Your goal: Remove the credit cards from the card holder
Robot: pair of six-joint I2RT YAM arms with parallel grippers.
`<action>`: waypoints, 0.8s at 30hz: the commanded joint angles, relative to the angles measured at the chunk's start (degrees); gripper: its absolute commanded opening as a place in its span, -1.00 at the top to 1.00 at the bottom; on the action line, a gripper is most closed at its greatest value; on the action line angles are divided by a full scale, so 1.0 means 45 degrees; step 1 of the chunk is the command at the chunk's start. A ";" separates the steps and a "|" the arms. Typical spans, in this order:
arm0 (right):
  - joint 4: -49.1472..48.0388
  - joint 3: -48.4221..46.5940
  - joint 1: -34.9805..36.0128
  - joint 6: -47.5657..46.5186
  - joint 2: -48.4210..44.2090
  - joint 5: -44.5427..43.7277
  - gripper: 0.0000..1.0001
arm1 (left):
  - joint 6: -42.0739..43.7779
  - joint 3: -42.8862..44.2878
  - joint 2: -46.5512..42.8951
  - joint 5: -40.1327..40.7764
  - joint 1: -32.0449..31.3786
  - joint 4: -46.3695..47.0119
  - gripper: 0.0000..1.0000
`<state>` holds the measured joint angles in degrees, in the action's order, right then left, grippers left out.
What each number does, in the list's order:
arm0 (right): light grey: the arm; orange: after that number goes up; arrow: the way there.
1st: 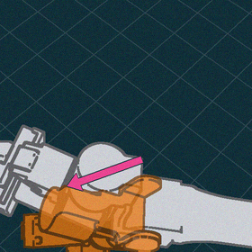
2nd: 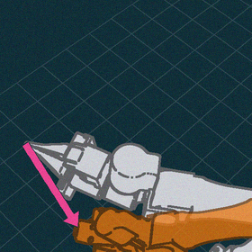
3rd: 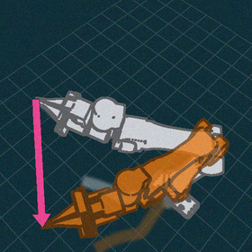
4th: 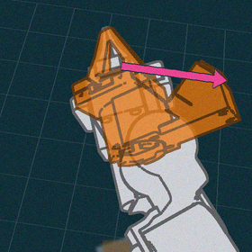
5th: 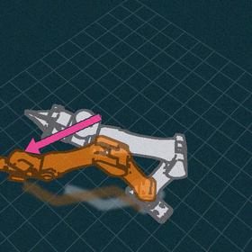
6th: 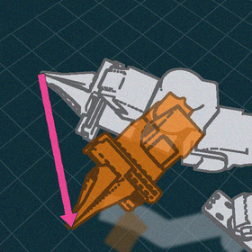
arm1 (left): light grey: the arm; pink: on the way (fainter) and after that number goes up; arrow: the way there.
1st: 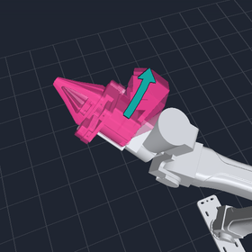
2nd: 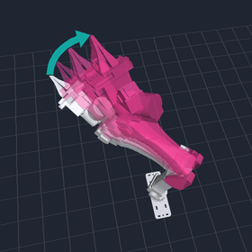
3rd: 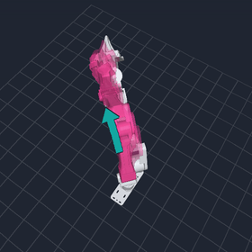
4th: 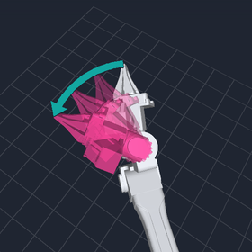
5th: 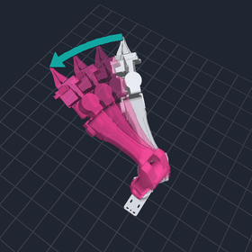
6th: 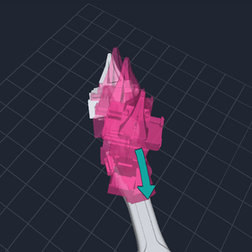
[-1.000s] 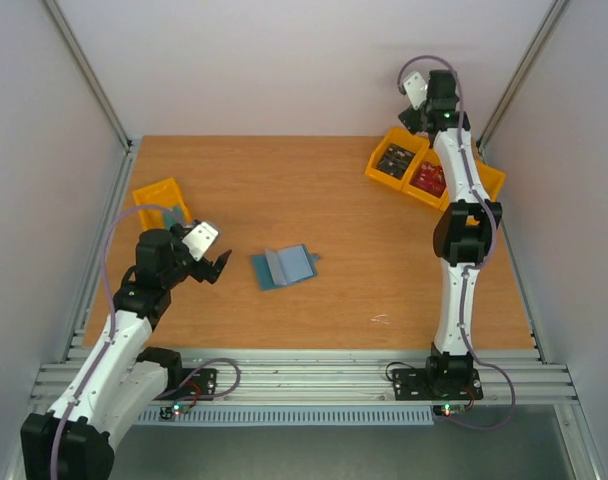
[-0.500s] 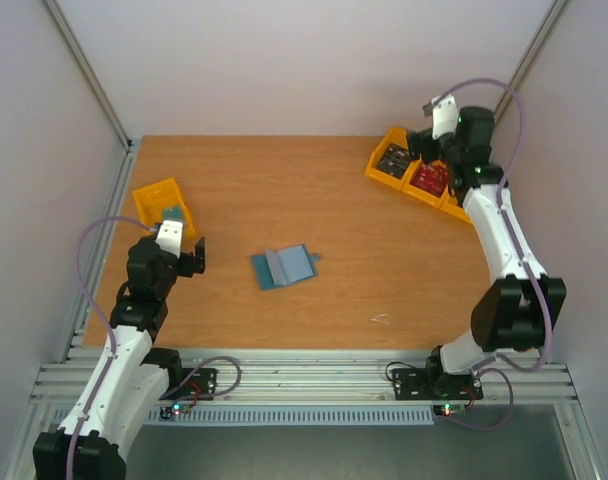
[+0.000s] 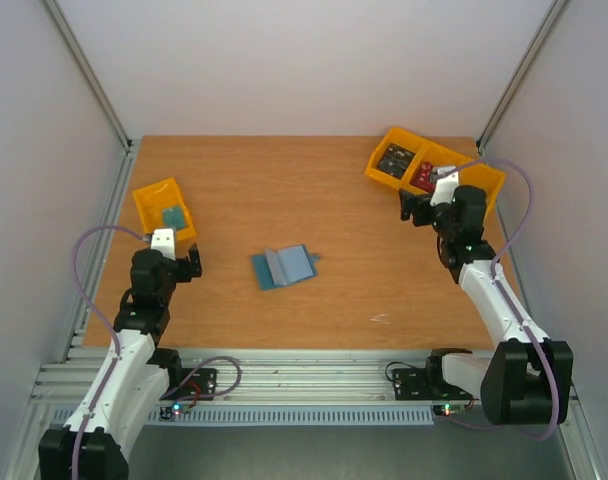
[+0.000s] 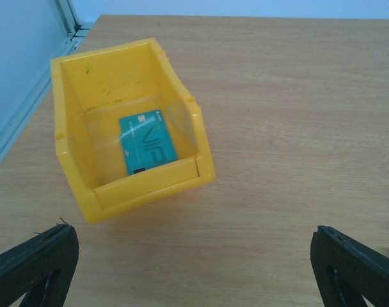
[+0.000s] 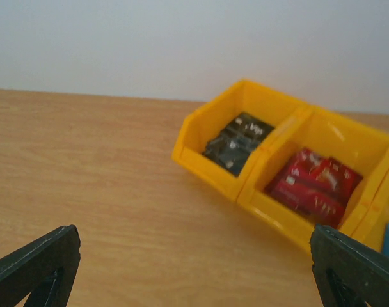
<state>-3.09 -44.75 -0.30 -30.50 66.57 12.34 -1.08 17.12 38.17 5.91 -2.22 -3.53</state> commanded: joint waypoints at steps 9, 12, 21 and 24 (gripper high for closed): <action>-0.5951 0.4951 0.0066 0.1236 0.0179 -0.3302 -0.97 | -0.0028 -0.0318 -0.0100 -0.0762 0.0180 0.1435 -0.99; -0.7415 0.5594 0.0066 0.0963 0.1041 -0.3666 -0.97 | -0.0919 -0.0476 0.0082 -0.0197 0.0180 0.2199 -0.99; -1.2980 0.6332 0.0066 0.0408 0.5110 -0.3329 -0.97 | -0.1438 -0.2185 0.0788 0.2283 0.0180 0.5824 -0.99; -1.3587 0.6267 0.0066 0.0329 0.5657 -0.3198 -0.97 | -0.1964 -0.2408 0.1013 0.2622 0.0180 0.6557 -0.99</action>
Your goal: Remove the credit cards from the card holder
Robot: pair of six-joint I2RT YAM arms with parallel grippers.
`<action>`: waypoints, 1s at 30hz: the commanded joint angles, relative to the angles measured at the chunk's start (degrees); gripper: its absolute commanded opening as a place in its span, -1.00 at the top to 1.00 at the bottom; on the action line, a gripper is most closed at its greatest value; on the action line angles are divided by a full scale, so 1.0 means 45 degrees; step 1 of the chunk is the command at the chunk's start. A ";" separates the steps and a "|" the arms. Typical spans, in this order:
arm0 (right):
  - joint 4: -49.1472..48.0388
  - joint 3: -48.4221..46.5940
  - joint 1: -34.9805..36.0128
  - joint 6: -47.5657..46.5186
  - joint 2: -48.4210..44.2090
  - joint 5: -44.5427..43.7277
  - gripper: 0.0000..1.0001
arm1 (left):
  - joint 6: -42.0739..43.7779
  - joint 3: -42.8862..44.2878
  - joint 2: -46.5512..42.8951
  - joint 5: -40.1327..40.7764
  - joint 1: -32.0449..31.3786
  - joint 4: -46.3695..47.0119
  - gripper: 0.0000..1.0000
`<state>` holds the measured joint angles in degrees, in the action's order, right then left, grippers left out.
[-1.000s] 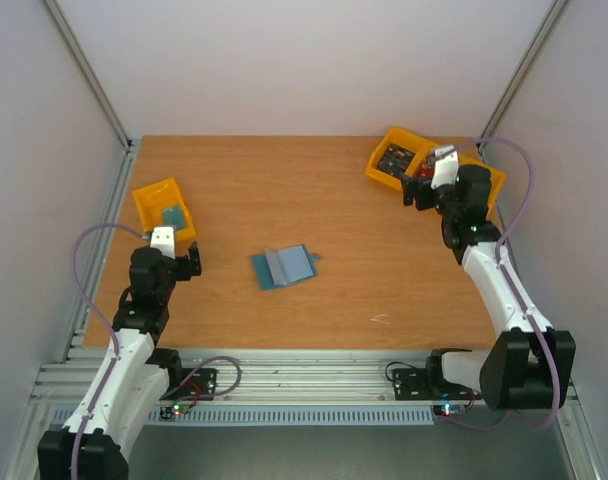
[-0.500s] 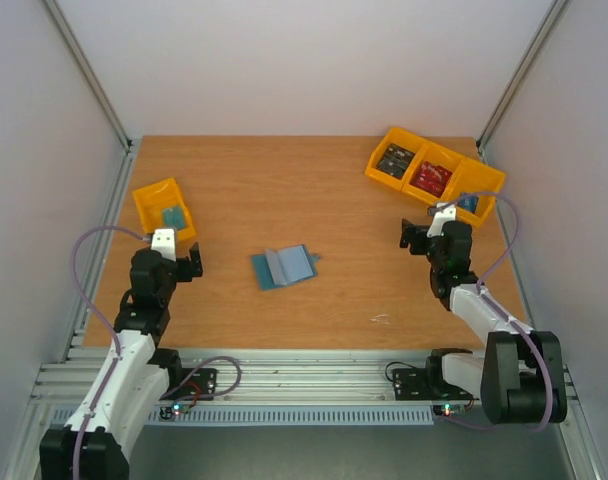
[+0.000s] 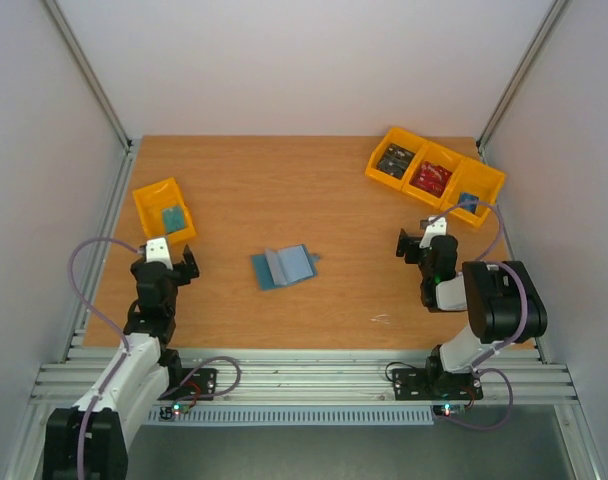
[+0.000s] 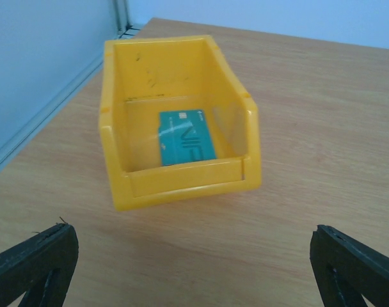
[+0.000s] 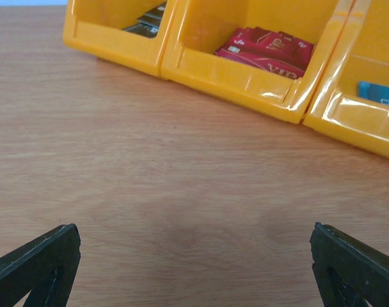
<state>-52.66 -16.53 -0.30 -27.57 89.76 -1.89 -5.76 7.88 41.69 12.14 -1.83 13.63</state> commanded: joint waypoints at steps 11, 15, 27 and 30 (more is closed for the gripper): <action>0.0363 -0.1326 -0.0027 -0.0347 0.0328 0.0979 -0.97 | -0.0889 -0.0164 0.3388 0.2545 0.0128 0.6291 -0.99; 0.0359 -0.1326 -0.0029 -0.0357 0.0329 0.0975 -0.97 | -0.1022 0.0826 0.5550 0.2389 0.0132 0.7009 -0.99; 0.0373 -0.1326 -0.0047 -0.0357 0.0328 0.0987 -0.97 | 0.0948 0.2350 1.0317 -0.1610 0.0191 0.9889 -0.99; 0.0393 -0.1345 -0.0044 -0.0347 0.0328 0.1002 -0.97 | 0.0825 0.2434 1.0524 -0.0852 0.0191 1.0017 -0.99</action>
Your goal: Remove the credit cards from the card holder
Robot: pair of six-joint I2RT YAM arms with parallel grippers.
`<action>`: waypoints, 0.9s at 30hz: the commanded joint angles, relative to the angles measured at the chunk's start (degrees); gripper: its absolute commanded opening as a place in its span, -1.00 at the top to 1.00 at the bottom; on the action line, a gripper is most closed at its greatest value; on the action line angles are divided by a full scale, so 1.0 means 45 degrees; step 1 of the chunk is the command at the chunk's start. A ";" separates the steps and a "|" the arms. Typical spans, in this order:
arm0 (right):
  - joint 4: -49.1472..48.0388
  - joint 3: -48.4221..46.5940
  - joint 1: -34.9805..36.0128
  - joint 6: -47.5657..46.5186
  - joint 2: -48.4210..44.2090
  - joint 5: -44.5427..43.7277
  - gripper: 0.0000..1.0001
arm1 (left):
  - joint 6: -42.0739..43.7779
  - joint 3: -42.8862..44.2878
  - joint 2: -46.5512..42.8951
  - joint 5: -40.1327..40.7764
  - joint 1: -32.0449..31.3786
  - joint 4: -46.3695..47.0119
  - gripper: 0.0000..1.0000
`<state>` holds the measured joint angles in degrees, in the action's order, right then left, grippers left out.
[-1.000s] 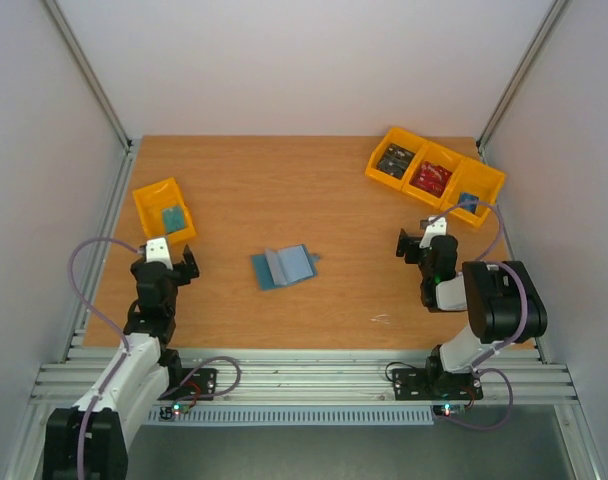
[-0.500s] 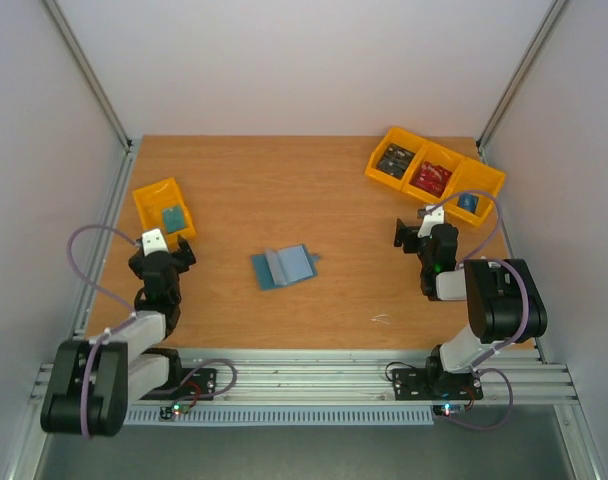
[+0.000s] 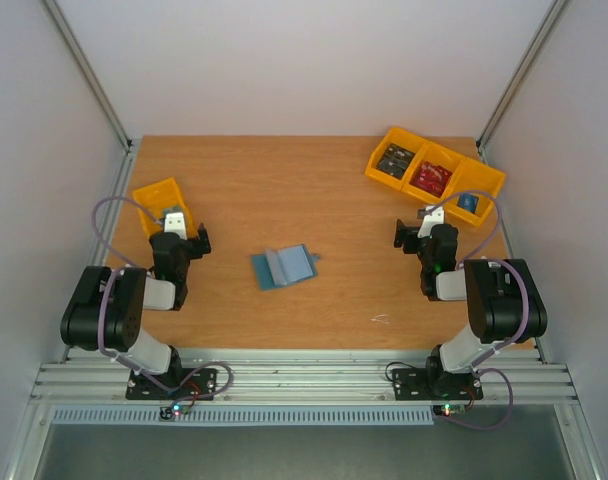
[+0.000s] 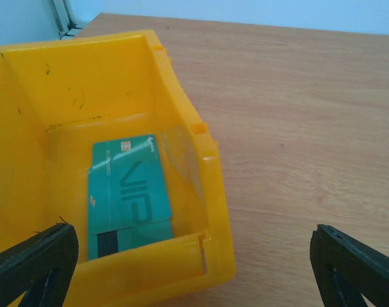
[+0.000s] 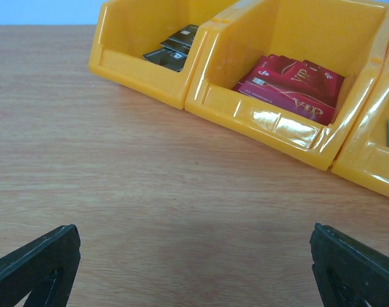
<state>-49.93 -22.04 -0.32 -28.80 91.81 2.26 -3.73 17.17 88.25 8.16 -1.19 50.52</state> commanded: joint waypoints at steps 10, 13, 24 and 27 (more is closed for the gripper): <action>0.0165 -0.0332 -0.0033 0.0259 -0.0130 -0.0453 -0.97 | 0.0337 0.0508 0.0245 0.0059 0.0050 0.1665 -0.99; 0.0170 -0.0325 -0.0028 0.0308 -0.0129 -0.0990 -0.97 | 0.0306 0.0540 0.0223 0.0138 0.0047 0.1561 -0.99; 0.0270 -0.0389 -0.0032 0.0343 -0.0092 -0.0997 -0.97 | 0.0258 0.0638 0.0159 0.0256 0.0054 0.1273 -0.99; 0.0261 -0.0376 -0.0027 0.0334 -0.0127 -0.1006 -0.97 | 0.0242 0.0657 0.0172 0.0256 0.0039 0.1254 -0.99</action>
